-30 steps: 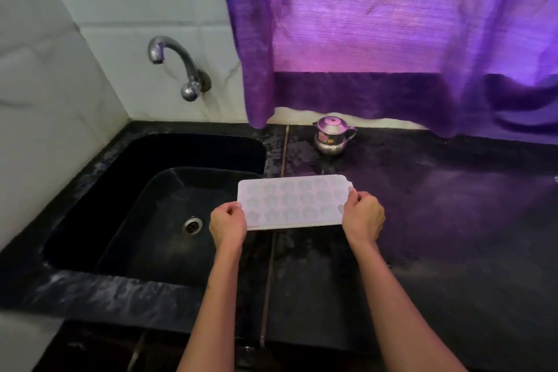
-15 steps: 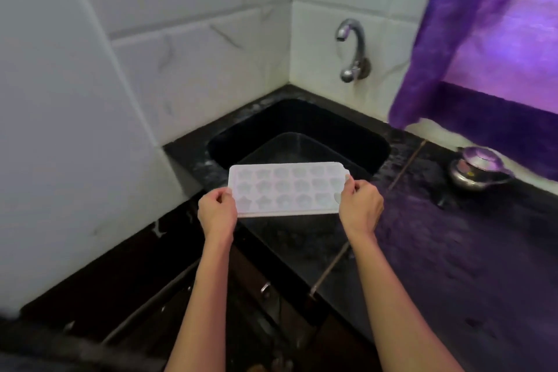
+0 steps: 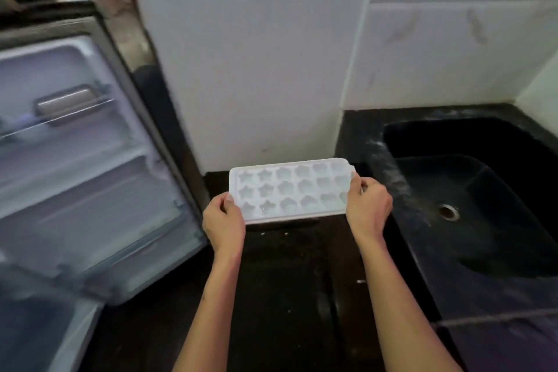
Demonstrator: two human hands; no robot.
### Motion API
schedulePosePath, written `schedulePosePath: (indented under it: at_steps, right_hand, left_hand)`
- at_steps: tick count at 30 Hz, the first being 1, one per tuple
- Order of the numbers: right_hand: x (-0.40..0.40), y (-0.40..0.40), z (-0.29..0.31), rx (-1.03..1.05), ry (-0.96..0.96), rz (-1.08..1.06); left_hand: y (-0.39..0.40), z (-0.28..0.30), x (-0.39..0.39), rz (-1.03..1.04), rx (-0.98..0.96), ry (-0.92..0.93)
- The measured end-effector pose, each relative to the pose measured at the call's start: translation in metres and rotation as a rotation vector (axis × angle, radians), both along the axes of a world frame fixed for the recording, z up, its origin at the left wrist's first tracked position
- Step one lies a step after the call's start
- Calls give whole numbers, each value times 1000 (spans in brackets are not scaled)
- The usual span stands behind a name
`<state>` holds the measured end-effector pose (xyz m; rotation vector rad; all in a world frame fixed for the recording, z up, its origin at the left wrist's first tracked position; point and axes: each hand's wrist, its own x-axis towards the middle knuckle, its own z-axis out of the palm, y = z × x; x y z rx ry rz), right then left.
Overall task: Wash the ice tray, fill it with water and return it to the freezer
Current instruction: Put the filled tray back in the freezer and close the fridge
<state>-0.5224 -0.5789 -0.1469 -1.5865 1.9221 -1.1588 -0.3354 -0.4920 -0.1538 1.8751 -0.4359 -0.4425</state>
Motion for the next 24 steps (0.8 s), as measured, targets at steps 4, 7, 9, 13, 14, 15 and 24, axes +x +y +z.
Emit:
schedulePosePath:
  at_steps: [4, 7, 9, 13, 14, 15, 24]
  right_hand:
    - [74, 9, -7, 17, -48, 145]
    - [131, 18, -14, 36, -58, 234]
    - [171, 27, -18, 55, -72, 293]
    - [244, 48, -20, 59, -75, 433]
    - [262, 54, -20, 66, -80, 466]
    - [278, 60, -19, 71, -88, 499]
    - [403, 118, -5, 31, -47, 855]
  left_hand:
    - [36, -8, 62, 126, -9, 0]
    - [66, -9, 105, 220, -8, -13]
    - [86, -9, 134, 293, 0, -11]
    - [126, -7, 187, 438, -3, -7]
    - [137, -6, 198, 470, -1, -8]
    - [147, -5, 209, 503, -3, -8]
    - [235, -2, 276, 831, -43, 10]
